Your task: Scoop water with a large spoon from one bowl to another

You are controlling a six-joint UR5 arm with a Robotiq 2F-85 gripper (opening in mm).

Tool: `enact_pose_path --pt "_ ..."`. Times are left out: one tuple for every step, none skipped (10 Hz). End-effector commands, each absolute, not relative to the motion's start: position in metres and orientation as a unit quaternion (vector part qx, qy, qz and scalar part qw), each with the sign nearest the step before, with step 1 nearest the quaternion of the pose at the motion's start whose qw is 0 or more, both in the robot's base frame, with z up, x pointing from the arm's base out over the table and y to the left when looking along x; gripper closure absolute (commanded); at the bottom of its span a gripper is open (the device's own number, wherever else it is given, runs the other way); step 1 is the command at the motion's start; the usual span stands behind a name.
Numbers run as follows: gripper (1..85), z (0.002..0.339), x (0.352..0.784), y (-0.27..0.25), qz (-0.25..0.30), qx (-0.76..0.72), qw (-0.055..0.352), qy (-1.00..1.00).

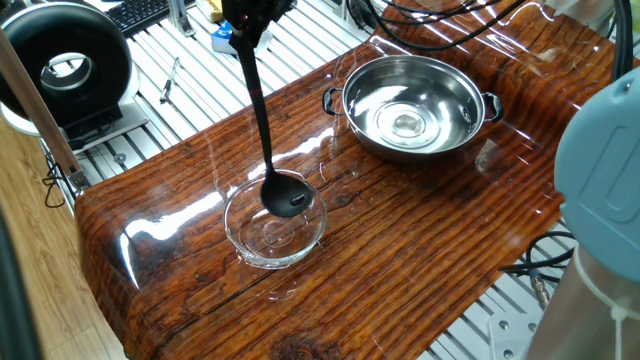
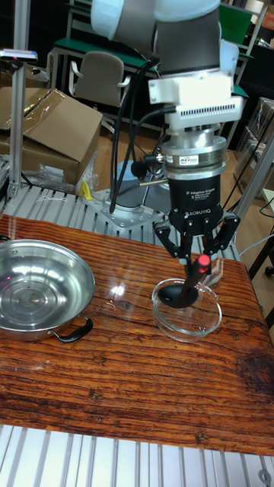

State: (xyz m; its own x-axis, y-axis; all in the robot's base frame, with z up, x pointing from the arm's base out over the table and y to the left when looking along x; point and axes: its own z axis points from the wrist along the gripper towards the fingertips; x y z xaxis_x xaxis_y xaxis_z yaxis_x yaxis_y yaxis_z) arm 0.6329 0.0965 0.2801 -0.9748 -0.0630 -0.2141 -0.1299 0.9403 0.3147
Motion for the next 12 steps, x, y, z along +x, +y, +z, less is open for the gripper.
enact_pose_path --pt "84.7 0.287 0.632 0.086 0.146 -0.046 0.095 0.984" --pt "84.7 0.289 0.632 0.08 0.136 -0.052 0.092 0.985" --pt "84.7 0.289 0.632 0.069 0.124 -0.06 0.09 0.986" --pt "84.7 0.289 0.632 0.059 0.111 -0.066 0.084 0.988" --pt "84.7 0.289 0.63 0.046 0.093 -0.069 0.077 0.99" --pt "84.7 0.287 0.629 0.036 0.079 -0.074 0.074 0.991" --pt "84.7 0.286 0.627 0.03 0.075 -0.072 0.07 0.992" --pt "84.7 0.283 0.627 0.024 0.069 -0.066 0.068 0.993" --pt "84.7 0.279 0.625 0.017 0.065 -0.056 0.062 0.994" --pt "84.7 0.274 0.622 0.014 0.066 -0.049 0.059 0.995" --pt "84.7 0.268 0.618 0.013 0.069 -0.04 0.055 0.995" --pt "84.7 0.26 0.615 0.01 0.066 -0.038 0.054 0.996"
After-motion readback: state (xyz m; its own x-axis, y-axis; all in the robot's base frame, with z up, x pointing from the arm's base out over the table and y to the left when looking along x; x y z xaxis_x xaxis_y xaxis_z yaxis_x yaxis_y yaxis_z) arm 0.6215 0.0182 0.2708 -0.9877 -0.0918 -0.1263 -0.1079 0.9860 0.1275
